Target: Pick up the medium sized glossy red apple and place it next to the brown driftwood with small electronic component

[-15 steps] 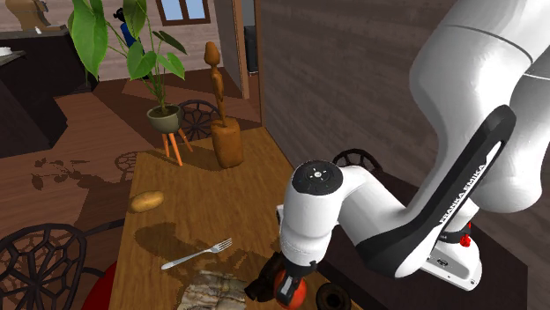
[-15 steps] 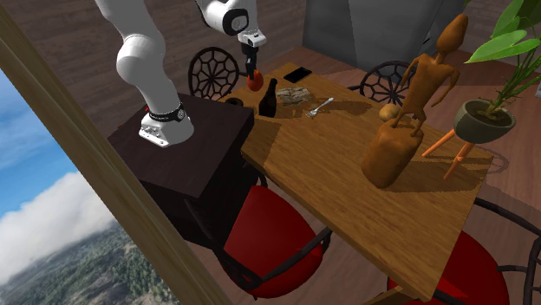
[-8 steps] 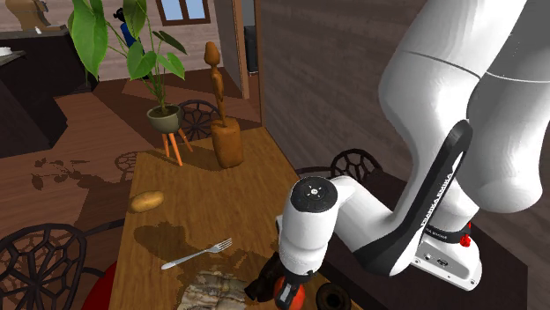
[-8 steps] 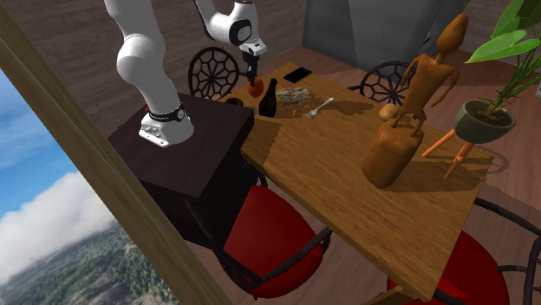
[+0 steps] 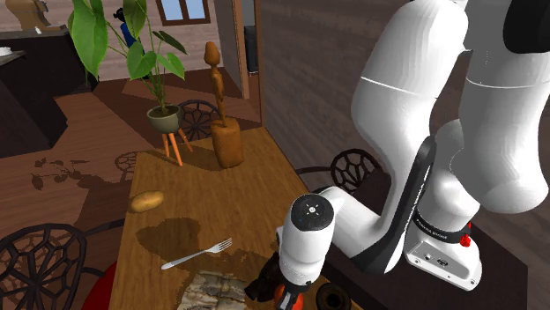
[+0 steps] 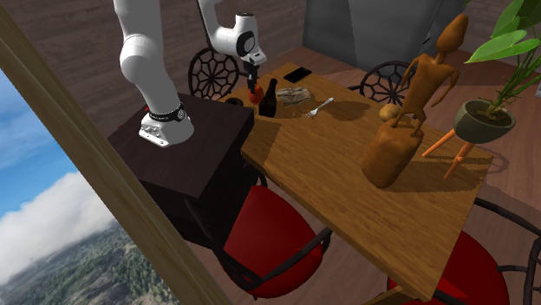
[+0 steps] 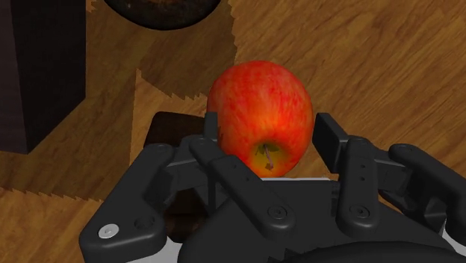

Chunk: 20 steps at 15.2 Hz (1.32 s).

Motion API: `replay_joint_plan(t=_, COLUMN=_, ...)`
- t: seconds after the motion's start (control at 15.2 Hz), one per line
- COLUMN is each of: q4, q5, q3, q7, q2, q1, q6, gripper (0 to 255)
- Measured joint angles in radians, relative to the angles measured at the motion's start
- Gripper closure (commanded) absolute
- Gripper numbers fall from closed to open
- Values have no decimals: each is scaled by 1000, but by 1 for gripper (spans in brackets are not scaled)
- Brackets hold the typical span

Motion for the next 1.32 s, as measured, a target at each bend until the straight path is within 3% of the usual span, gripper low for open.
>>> replay_joint_plan(t=0.2, q4=9, q5=-65, q3=-61, q7=50, q2=42, q1=47, q6=33, gripper=255)
replay_joint_plan(t=0.59, q4=16, q5=-85, q3=-82, q7=67, q2=56, q1=65, q6=42, gripper=255)
replay_joint_plan(t=0.66, q4=17, q5=-85, q3=-82, q7=67, q2=56, q1=65, q6=42, gripper=0)
replay_joint_plan(t=1.06, q4=16, q5=-85, q3=-83, q7=67, q2=57, q1=66, q6=43, gripper=0)
replay_joint_plan(t=1.19, q4=-5, q5=-20, q3=-10, q7=12, q2=6, q1=3, q6=11, gripper=0)
replay_joint_plan(t=1.32, q4=-32, q5=107, q3=103, q7=-90, q2=-78, q1=-89, q6=-39, gripper=0)
